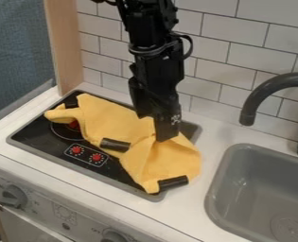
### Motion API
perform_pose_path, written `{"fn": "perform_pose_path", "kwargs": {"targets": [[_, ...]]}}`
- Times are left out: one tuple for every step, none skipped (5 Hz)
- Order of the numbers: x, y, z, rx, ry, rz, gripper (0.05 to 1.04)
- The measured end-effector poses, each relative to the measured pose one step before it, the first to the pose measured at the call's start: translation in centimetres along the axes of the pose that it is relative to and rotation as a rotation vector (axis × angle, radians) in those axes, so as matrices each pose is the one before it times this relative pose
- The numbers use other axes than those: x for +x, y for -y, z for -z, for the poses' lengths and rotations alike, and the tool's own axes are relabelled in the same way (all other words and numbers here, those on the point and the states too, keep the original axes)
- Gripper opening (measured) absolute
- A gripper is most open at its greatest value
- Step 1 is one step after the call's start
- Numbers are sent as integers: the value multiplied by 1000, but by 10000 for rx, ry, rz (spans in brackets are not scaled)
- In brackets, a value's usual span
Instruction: Unfold the cloth from bottom to top
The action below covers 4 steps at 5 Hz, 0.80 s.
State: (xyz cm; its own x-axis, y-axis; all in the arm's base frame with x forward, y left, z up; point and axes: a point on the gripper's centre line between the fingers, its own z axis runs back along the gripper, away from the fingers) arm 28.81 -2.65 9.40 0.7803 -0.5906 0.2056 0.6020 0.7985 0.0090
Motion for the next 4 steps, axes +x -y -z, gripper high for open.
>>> {"fn": "perform_pose_path", "kwargs": {"targets": [[-349,275,499,-144,-160,3,999],[-1523,-2141,-979,256,75,-611,999],[-1916,-1930,-649,442,-491,-208,999],[-1572,-3478,-1218,468,5,687,999]]}}
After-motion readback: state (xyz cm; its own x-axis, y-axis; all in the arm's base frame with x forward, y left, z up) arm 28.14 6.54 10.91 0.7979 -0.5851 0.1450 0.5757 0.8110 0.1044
